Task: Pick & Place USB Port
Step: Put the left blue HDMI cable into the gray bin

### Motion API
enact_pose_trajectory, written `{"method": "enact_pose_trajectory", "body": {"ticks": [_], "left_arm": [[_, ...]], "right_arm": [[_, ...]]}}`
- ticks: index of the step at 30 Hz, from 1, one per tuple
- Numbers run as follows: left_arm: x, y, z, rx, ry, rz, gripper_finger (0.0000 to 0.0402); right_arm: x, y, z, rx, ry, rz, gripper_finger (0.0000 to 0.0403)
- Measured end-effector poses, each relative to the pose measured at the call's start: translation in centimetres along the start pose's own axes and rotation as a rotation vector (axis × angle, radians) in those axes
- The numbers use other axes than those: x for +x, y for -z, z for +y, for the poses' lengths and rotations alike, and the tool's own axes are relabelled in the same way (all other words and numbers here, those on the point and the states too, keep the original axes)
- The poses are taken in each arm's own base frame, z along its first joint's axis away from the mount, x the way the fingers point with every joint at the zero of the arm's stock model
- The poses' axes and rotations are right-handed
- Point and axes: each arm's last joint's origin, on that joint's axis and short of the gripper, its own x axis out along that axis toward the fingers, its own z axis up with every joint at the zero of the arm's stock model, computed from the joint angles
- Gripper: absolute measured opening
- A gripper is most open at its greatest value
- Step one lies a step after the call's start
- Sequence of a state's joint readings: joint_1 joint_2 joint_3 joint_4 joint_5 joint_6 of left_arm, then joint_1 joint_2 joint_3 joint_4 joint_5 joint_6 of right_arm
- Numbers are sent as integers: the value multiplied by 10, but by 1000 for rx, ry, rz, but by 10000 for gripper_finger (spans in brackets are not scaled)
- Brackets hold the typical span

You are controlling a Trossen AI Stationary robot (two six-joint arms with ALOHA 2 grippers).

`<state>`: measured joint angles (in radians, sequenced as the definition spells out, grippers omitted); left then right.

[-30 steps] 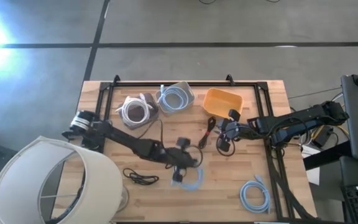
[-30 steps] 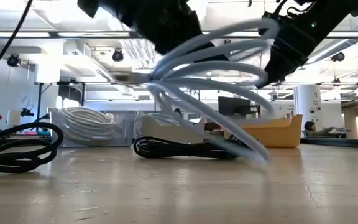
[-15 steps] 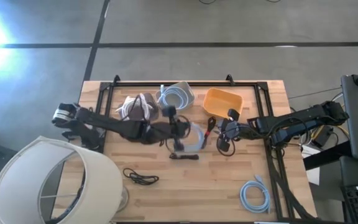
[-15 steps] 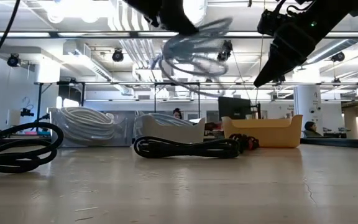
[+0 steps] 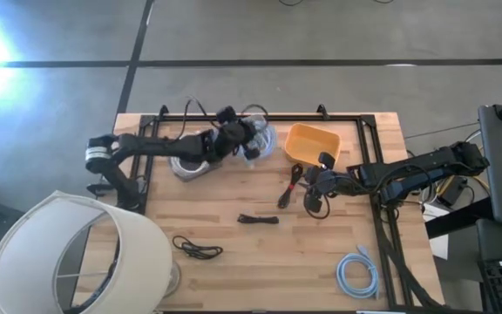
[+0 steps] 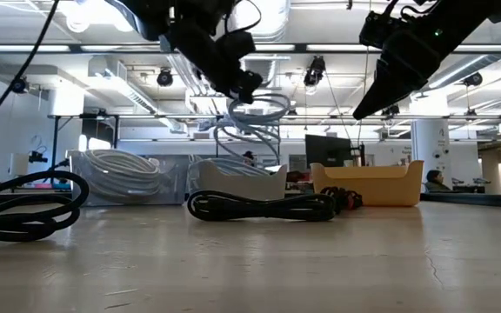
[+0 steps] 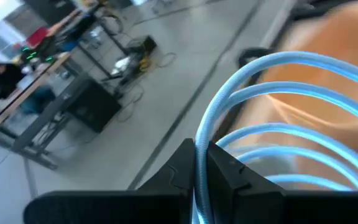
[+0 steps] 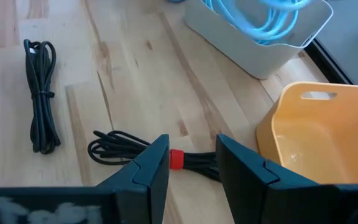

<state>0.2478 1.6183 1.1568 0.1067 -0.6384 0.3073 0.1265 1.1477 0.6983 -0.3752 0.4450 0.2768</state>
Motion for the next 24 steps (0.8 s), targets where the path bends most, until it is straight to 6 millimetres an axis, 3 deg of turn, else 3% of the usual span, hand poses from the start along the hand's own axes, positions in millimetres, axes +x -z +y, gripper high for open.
{"method": "enact_pose_trajectory", "body": {"ticks": [7, 18, 24], "left_arm": [[17, 8, 18, -15, -20, 15, 26], [60, 58, 1, 128, -90, 261, 33], [70, 72, -5, 163, -102, 310, 53]], "right_arm": [[0, 0, 0, 0, 0, 0, 125], [0, 0, 0, 0, 0, 2, 125], [0, 0, 0, 3, 0, 2, 125]]}}
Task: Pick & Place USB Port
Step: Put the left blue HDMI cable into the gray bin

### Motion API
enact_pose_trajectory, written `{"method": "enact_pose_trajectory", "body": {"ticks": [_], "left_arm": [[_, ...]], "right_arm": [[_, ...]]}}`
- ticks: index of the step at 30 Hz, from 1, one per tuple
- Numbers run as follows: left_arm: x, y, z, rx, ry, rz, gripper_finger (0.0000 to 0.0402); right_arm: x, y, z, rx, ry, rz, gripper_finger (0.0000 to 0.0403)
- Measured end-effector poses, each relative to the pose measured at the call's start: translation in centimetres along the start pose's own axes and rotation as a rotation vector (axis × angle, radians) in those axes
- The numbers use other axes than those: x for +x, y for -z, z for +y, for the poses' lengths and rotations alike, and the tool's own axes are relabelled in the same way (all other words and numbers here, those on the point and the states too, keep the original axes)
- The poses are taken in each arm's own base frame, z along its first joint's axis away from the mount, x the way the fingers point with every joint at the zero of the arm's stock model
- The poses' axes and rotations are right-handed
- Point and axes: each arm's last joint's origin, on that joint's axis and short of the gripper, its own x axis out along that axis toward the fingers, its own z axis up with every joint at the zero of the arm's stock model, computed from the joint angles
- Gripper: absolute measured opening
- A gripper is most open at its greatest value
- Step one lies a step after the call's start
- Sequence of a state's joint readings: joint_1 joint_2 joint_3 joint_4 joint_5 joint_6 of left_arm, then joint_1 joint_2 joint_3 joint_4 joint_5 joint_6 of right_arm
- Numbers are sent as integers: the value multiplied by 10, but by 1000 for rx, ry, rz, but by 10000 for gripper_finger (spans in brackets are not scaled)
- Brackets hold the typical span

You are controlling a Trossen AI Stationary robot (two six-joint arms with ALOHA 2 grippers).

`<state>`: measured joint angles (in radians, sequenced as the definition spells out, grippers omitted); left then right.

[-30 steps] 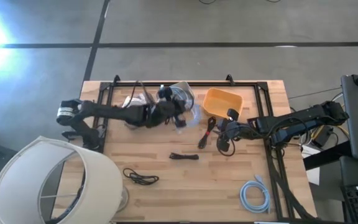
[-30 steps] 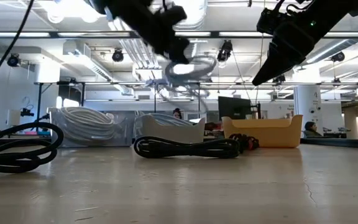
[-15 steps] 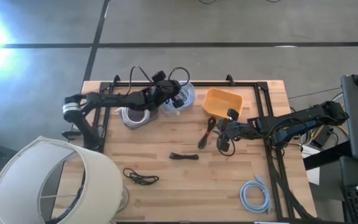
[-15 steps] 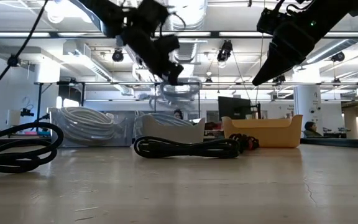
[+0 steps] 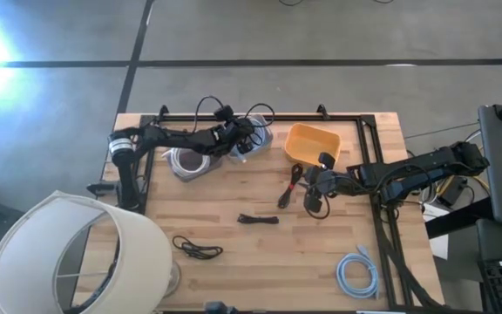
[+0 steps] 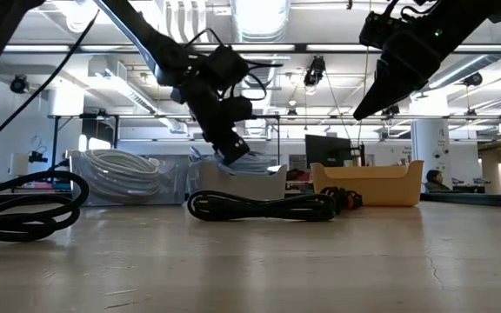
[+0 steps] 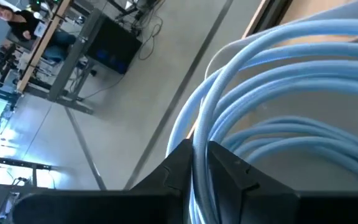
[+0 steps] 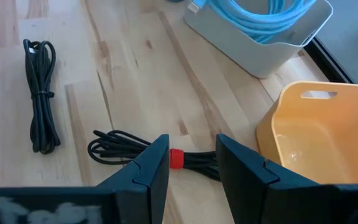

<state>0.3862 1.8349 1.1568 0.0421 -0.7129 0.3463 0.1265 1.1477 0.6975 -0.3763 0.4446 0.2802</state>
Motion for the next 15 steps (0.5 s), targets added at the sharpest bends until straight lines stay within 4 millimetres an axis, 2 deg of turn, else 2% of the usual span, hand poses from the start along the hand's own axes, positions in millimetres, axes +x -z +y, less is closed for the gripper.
{"method": "enact_pose_trajectory", "body": {"ticks": [7, 15], "left_arm": [[-2, -2, 2, 36, -2, -4, 92], [-6, -7, 7, 69, -41, 10, 158]], "right_arm": [[0, 0, 0, -3, 0, 0, 125], [0, 0, 0, -3, 0, 0, 125]]}}
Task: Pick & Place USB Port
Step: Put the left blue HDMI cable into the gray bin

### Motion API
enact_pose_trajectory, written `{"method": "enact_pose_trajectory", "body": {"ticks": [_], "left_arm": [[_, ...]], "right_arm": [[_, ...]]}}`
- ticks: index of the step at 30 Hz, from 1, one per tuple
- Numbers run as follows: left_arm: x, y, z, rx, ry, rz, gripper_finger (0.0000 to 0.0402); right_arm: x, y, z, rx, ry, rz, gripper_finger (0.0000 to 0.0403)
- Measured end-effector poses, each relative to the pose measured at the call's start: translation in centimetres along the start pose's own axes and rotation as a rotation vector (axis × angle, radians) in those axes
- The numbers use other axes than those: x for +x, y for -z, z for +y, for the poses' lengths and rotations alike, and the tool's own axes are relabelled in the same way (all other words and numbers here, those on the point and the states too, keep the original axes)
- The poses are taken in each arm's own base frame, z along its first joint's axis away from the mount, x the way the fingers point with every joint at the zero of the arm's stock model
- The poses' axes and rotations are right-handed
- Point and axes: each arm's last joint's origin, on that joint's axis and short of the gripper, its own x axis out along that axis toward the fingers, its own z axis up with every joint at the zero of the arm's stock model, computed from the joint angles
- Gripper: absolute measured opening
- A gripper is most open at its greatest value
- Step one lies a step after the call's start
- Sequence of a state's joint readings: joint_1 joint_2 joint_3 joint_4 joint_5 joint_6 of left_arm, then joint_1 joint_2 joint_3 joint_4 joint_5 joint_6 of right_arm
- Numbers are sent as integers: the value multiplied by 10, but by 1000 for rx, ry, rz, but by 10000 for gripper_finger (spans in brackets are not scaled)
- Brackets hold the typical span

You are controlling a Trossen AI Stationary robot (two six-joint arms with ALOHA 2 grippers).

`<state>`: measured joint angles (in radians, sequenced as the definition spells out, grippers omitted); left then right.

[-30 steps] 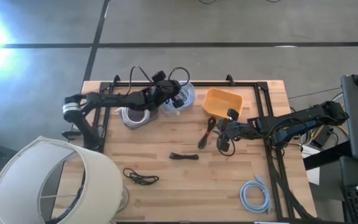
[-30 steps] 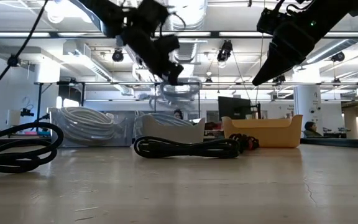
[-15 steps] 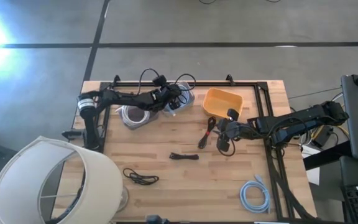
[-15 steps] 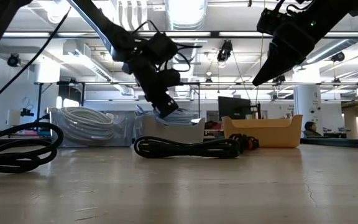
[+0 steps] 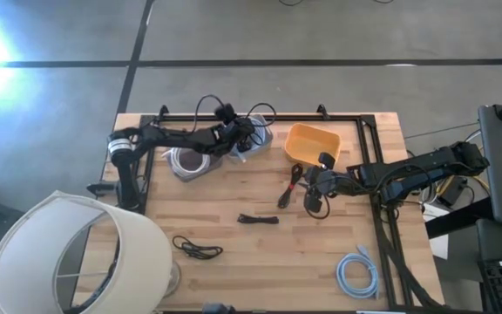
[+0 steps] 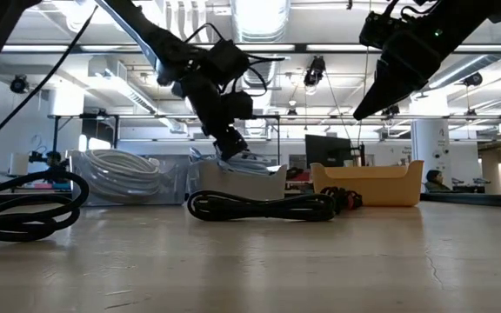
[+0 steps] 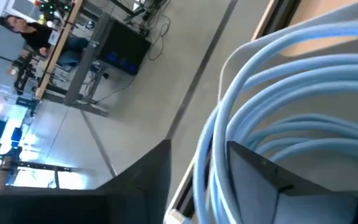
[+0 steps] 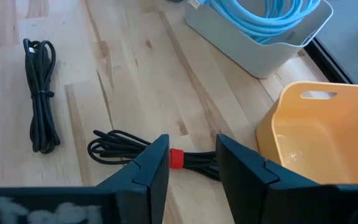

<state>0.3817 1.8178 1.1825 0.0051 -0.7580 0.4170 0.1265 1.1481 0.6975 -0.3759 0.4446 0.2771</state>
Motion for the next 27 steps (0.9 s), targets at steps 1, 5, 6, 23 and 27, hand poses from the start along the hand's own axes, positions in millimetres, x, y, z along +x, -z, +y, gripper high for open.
{"method": "enact_pose_trajectory", "body": {"ticks": [1, 5, 6, 23, 27], "left_arm": [[-2, -1, 1, 8, 4, 6, 167], [-17, -9, 1, 35, 8, 20, 200], [-22, -13, 2, 23, -4, 12, 207], [-35, -19, -7, -168, 404, -84, 182], [-23, -11, -15, -218, 530, -41, 176]], "right_arm": [[0, 0, 0, 0, 0, 0, 125], [0, 0, 0, 2, 0, 0, 125], [0, 0, 0, 2, 0, 0, 125], [0, 0, 0, 3, -2, 1, 125], [0, 0, 0, 1, -3, 0, 125]]}}
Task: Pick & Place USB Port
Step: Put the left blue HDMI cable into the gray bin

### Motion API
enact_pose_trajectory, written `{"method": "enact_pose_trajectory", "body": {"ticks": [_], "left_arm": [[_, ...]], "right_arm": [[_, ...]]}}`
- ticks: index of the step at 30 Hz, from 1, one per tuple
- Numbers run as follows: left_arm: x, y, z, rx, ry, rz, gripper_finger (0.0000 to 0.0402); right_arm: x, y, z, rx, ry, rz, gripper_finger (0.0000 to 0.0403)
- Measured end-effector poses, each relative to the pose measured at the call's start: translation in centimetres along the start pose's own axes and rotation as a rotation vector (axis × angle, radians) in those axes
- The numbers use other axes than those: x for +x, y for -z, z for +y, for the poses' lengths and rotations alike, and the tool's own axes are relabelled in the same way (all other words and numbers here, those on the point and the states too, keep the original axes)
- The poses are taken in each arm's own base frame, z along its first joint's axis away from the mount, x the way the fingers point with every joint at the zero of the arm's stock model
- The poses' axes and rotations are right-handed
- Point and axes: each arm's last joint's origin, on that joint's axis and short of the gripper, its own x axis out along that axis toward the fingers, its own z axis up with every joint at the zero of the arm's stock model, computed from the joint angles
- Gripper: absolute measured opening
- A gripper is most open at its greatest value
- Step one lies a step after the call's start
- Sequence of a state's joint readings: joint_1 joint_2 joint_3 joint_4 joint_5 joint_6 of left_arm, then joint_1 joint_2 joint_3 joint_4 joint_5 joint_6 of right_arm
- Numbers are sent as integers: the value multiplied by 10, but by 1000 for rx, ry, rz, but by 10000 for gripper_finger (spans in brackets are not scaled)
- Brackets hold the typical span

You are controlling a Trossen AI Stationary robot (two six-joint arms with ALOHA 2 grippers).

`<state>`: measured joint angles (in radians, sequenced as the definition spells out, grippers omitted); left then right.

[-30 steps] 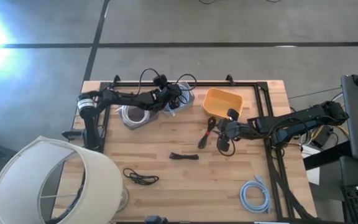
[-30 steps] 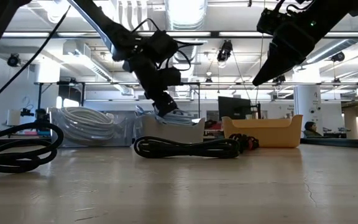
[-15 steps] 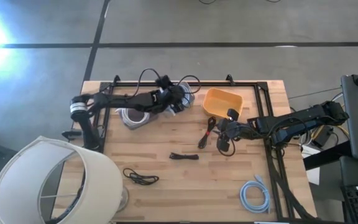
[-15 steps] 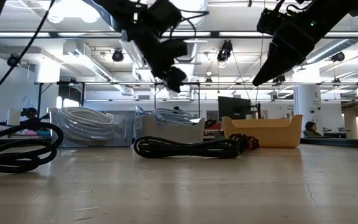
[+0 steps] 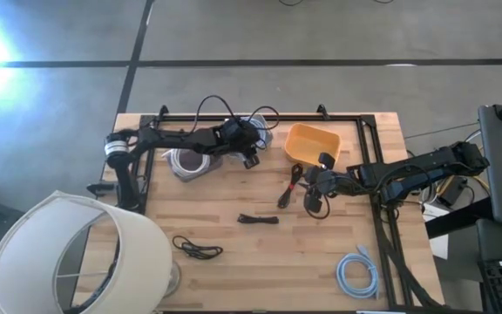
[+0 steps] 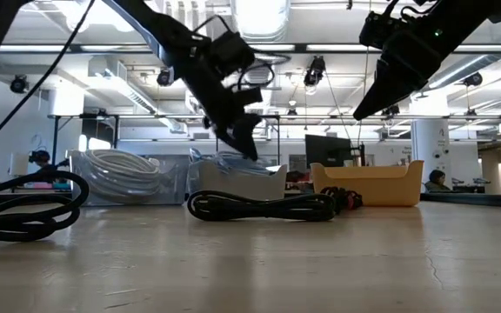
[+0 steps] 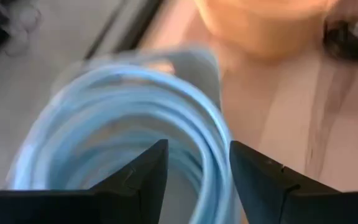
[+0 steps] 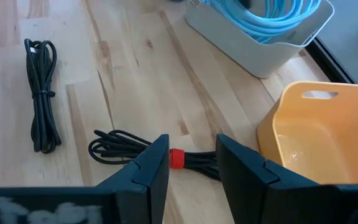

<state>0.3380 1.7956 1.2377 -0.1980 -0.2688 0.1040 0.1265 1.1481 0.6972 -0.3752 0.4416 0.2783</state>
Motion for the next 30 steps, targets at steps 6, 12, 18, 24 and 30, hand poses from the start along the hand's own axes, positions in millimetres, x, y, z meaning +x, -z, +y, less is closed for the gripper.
{"method": "enact_pose_trajectory", "body": {"ticks": [6, 12, 18, 24, 30], "left_arm": [[10, 7, 0, 12, -11, 43, 170], [13, 12, 1, 11, -11, 86, 169], [10, 6, -1, 12, -6, 71, 169], [5, -4, -5, 20, 2, 33, 169], [7, 3, -8, 27, 52, 52, 169]], "right_arm": [[0, 0, 0, -1, 0, -1, 125], [0, 0, 0, -1, 0, -1, 125], [0, 0, 0, -1, 0, 0, 125], [0, 0, 0, -2, 0, 0, 125], [0, 0, 0, -2, 0, 1, 125]]}}
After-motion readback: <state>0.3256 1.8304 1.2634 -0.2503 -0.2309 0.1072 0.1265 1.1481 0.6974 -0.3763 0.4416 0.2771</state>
